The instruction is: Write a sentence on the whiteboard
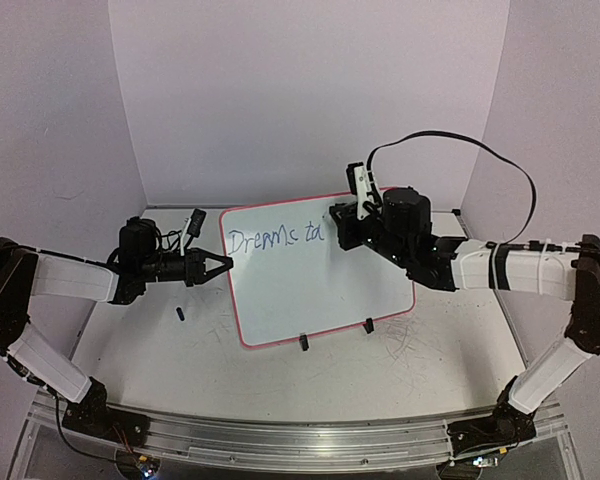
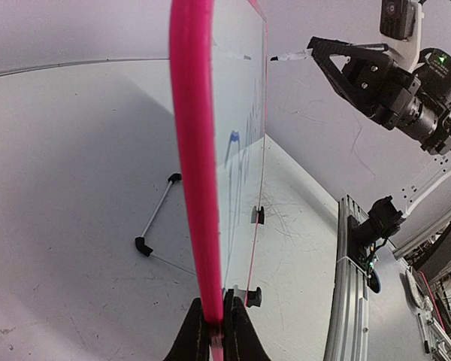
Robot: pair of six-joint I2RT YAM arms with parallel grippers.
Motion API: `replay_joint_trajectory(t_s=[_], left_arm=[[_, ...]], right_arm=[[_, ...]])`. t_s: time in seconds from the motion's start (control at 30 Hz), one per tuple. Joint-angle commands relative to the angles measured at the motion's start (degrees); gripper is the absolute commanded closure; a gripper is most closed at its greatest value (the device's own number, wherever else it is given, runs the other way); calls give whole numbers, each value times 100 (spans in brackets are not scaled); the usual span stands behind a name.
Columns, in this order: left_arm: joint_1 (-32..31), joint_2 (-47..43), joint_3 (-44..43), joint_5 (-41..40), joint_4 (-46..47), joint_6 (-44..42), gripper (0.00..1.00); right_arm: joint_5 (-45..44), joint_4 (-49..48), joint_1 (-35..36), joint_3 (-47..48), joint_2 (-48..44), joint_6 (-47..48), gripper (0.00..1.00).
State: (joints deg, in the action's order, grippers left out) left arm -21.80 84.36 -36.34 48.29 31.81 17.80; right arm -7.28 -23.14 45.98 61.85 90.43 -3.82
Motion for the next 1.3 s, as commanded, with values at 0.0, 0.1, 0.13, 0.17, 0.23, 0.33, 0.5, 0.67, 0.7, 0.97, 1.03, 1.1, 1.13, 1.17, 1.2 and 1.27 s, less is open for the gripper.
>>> replay_joint_trajectory(t_s=[0.0, 0.1, 0.13, 0.17, 0.23, 0.33, 0.5, 0.67, 0.7, 0.97, 1.03, 1.1, 1.13, 1.17, 1.2, 1.27], left_arm=[[-14, -75, -242, -163, 94, -376, 100], [-18, -80, -251, -162, 93, -375, 100], [-16, -84, -242, -162, 91, -374, 100], [-16, -88, -239, -164, 91, -374, 100], [-19, -92, -242, -170, 89, -374, 100], [-15, -77, -245, -162, 91, -374, 100], [-17, -77, -260, -152, 84, -374, 100], [-18, -95, -250, -155, 82, -365, 100], [-15, -93, -251, -154, 83, -365, 100], [-20, -93, -249, -151, 83, -356, 100], [-17, -95, -250, -152, 81, -352, 100], [-18, -95, -250, -153, 85, -356, 100], [-17, -95, -251, -154, 88, -356, 100], [-17, -95, -249, -153, 82, -356, 100], [-19, -95, -250, -152, 81, -356, 100], [-22, -95, -257, -153, 82, -356, 100]], right_arm=[[-229, -224, -54, 285, 127, 99, 100], [-233, -198, -56, 263, 175, 120, 100], [-240, -173, -56, 243, 177, 127, 100], [-241, -148, -52, 220, 177, 130, 100], [-231, -99, -53, 160, 159, 115, 100], [-192, -23, -46, 71, 109, 62, 100], [-106, 63, -38, -160, -11, -88, 100], [-74, 123, -7, -360, -114, -218, 100], [-63, 126, -3, -395, -130, -244, 100], [-14, 135, 39, -490, -138, -355, 100], [-27, 134, 40, -485, -154, -357, 100], [1, 131, 41, -479, -161, -374, 100], [24, 133, 41, -473, -154, -385, 100], [36, 134, 44, -477, -153, -394, 100], [42, 134, 47, -490, -153, -405, 100], [43, 142, 54, -535, -165, -431, 100]])
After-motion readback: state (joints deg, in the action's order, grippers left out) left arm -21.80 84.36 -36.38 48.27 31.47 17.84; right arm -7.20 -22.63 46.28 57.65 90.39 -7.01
